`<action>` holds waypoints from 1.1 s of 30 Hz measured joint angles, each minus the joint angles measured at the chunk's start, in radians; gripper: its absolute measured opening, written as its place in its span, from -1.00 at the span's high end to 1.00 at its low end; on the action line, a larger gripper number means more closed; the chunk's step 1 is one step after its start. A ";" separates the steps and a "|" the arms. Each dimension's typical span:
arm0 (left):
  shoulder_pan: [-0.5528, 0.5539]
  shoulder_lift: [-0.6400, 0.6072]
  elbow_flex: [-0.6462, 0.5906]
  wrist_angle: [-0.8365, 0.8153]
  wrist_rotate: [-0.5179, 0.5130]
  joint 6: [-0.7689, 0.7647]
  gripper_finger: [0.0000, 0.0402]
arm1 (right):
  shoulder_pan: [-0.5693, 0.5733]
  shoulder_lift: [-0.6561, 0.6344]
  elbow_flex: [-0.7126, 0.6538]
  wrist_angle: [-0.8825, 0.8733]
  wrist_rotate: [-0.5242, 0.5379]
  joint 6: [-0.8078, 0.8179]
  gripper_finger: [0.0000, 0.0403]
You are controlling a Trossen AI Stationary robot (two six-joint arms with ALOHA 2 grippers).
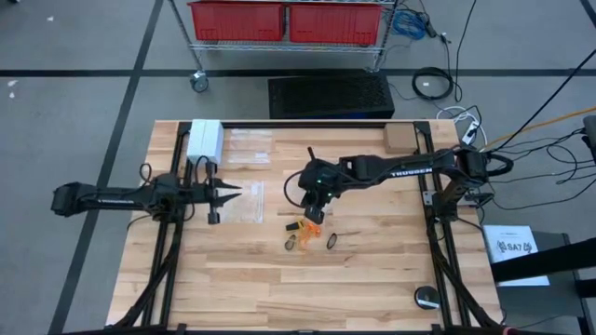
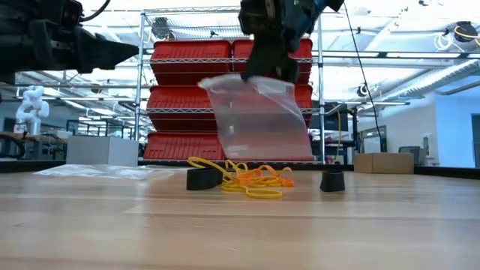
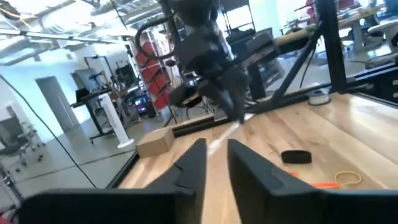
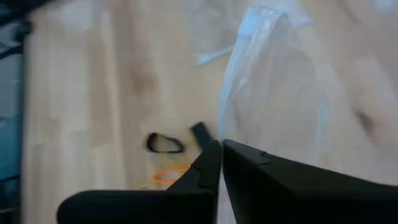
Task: Sort rubber bands
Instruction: Open the right transparent zip bag
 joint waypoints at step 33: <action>-0.123 0.742 0.323 0.223 -0.029 0.323 0.33 | 0.089 -0.002 0.005 0.127 -0.074 0.019 0.98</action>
